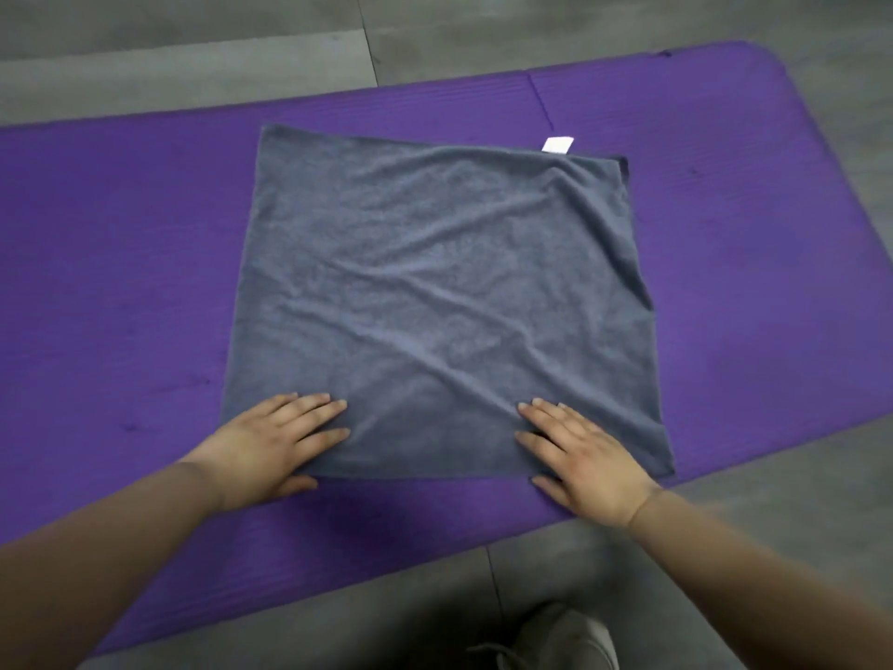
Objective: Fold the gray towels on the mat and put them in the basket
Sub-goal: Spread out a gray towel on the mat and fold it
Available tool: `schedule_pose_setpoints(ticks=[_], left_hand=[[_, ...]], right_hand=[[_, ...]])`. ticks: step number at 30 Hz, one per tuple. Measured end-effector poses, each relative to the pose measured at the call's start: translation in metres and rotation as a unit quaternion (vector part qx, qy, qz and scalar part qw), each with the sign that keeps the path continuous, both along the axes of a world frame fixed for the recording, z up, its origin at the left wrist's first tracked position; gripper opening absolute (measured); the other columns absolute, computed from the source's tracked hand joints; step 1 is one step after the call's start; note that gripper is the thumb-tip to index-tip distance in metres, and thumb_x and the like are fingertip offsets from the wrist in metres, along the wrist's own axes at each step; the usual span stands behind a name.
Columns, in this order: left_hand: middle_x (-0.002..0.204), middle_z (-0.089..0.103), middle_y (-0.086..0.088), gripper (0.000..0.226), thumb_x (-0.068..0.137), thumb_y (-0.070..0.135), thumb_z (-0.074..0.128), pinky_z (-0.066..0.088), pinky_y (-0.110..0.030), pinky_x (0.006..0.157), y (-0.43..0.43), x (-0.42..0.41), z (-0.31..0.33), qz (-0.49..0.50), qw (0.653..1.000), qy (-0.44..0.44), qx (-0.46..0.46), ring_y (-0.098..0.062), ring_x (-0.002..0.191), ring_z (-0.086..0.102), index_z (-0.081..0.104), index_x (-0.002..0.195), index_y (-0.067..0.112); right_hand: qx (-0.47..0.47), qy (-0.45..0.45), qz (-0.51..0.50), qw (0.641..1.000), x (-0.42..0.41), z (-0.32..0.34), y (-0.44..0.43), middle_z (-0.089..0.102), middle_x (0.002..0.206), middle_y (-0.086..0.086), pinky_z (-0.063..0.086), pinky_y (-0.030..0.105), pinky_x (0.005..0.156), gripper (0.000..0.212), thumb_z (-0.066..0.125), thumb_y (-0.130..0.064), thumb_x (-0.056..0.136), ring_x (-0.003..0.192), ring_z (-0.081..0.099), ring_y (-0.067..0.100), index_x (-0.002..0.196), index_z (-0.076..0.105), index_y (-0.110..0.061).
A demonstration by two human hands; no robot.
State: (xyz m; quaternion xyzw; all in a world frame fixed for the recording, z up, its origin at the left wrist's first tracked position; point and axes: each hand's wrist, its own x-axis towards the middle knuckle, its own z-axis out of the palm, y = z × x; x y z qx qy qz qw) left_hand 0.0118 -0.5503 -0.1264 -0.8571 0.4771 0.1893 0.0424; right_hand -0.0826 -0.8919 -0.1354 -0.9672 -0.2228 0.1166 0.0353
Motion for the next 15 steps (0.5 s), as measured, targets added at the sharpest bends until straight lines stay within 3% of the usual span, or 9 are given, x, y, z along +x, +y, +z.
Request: schedule_pose_setpoints(ticks=[3,5,7,9,10,12,13,15], left_hand=[[0.086,0.075,-0.002,0.039,0.062,0.027,0.043,0.046,-0.023,0.066,-0.002,0.006,0.014,-0.006,1.000,-0.006,0.017,-0.018,0.075,0.070,0.075,0.083,0.020],[0.073,0.074,-0.002,0.039,0.062,0.017,0.037,0.045,-0.014,0.044,0.002,0.006,0.020,-0.021,0.999,-0.034,0.011,-0.015,0.056,0.069,0.075,0.067,0.015],[0.064,0.071,-0.001,0.035,0.061,0.016,0.037,0.042,-0.012,0.037,0.014,0.009,0.019,-0.020,0.998,-0.048,-0.025,-0.013,0.047,0.065,0.072,0.060,0.013],[0.059,0.069,0.001,0.018,0.059,0.015,0.051,0.041,-0.013,0.034,0.015,0.012,0.030,0.023,1.000,-0.016,-0.014,-0.011,0.044,0.063,0.069,0.060,0.016],[0.064,0.070,0.001,0.014,0.057,0.012,0.062,0.044,-0.015,0.039,0.015,0.015,0.033,0.048,0.999,0.003,-0.009,-0.011,0.050,0.066,0.069,0.068,0.017],[0.104,0.069,0.002,0.030,0.075,0.014,0.063,0.049,-0.017,0.071,0.013,0.019,0.039,0.128,0.991,0.019,0.015,-0.010,0.093,0.067,0.064,0.104,0.021],[0.123,0.060,0.006,0.035,0.085,0.020,0.053,0.044,-0.018,0.085,0.015,0.021,0.038,0.142,0.989,0.016,0.045,-0.010,0.112,0.058,0.054,0.120,0.025],[0.134,0.050,0.009,0.038,0.092,0.024,0.040,0.038,-0.020,0.094,0.014,0.024,0.044,0.159,0.981,0.046,0.099,-0.011,0.123,0.048,0.042,0.129,0.030]], right_hand=[[-0.024,0.049,-0.058,0.997,-0.002,0.007,-0.007,0.067,0.117,0.009,0.024,0.032,0.103,0.045,0.039,-0.036,0.068,0.108,0.064,0.024,0.110,0.044,-0.020],[-0.058,0.063,-0.069,0.994,-0.007,0.007,-0.012,0.064,0.122,0.009,0.015,0.030,0.108,0.057,0.038,-0.045,0.064,0.119,0.049,0.024,0.116,0.043,-0.019],[-0.078,0.047,-0.061,0.994,-0.012,0.005,-0.013,0.062,0.125,0.010,0.008,0.031,0.108,0.069,0.037,-0.054,0.061,0.120,0.038,0.020,0.119,0.043,-0.019],[-0.087,0.022,-0.051,0.995,-0.013,0.003,-0.010,0.064,0.121,0.009,0.019,0.034,0.108,0.067,0.035,-0.052,0.060,0.118,0.042,0.021,0.117,0.043,-0.018],[-0.088,0.005,-0.045,0.995,-0.011,0.003,-0.009,0.066,0.118,0.008,0.032,0.036,0.104,0.062,0.034,-0.048,0.061,0.116,0.050,0.022,0.115,0.043,-0.019],[-0.078,-0.016,-0.043,0.996,-0.006,0.004,-0.008,0.070,0.109,0.007,0.054,0.037,0.082,0.051,0.033,-0.037,0.063,0.102,0.066,0.023,0.109,0.044,-0.018],[-0.071,-0.027,-0.044,0.996,-0.004,0.006,-0.006,0.072,0.105,0.008,0.057,0.039,0.073,0.047,0.033,-0.031,0.062,0.094,0.070,0.023,0.105,0.046,-0.017],[-0.063,-0.058,-0.035,0.996,0.000,0.005,-0.005,0.074,0.095,0.010,0.058,0.039,0.063,0.044,0.032,-0.019,0.061,0.082,0.072,0.025,0.096,0.058,-0.013]])
